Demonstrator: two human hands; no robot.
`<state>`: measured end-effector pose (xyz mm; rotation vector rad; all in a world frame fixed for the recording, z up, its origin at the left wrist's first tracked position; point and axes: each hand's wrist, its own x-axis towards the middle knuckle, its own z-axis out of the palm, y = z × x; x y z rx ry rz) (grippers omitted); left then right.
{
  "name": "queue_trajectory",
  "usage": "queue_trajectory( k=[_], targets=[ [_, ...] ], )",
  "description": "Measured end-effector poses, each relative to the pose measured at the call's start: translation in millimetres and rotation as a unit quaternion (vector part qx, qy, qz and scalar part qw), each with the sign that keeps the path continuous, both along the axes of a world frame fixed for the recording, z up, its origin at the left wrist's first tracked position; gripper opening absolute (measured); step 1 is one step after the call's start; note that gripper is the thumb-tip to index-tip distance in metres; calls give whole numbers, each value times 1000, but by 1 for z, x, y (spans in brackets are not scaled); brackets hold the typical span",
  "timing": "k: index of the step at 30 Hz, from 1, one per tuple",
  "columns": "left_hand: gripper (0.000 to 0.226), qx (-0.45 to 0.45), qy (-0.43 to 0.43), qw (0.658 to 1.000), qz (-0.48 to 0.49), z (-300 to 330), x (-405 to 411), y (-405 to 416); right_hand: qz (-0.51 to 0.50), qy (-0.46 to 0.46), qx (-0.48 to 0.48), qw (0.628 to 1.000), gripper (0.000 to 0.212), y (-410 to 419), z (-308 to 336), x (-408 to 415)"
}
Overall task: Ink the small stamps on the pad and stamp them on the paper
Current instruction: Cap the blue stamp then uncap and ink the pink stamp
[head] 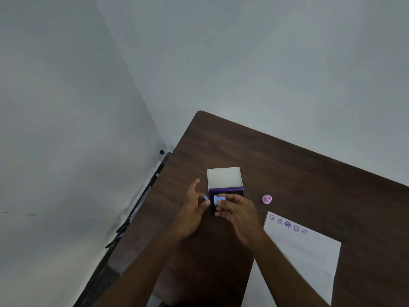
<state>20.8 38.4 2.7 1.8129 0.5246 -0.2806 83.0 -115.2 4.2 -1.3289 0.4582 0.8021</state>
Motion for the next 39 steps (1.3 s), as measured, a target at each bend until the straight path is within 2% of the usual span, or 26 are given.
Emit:
queue_trajectory(
  k=[3, 6, 10, 20, 35, 39],
  targets=[
    [35, 8, -11, 1000, 7, -2, -3, -2, 5, -24, -11, 1000, 21, 0, 3, -2],
    [18, 31, -22, 999, 9, -3, -6, -2, 8, -51, -13, 999, 24, 1, 5, -2],
    [24, 24, -35, 999, 33, -3, -6, -2, 20, -69, -32, 997, 28, 0, 7, -2],
    [16, 0, -38, 997, 73, 2, -3, -9, 84, -127, -86, 985, 24, 0, 3, 0],
    [8, -31, -47, 989, 134, 11, 1, -14, 89, -178, -108, 974, 30, -5, 5, 0],
    [8, -56, -48, 990, 124, 14, 0, -14, 89, -169, -96, 977, 30, -6, 3, -1]
  ],
)
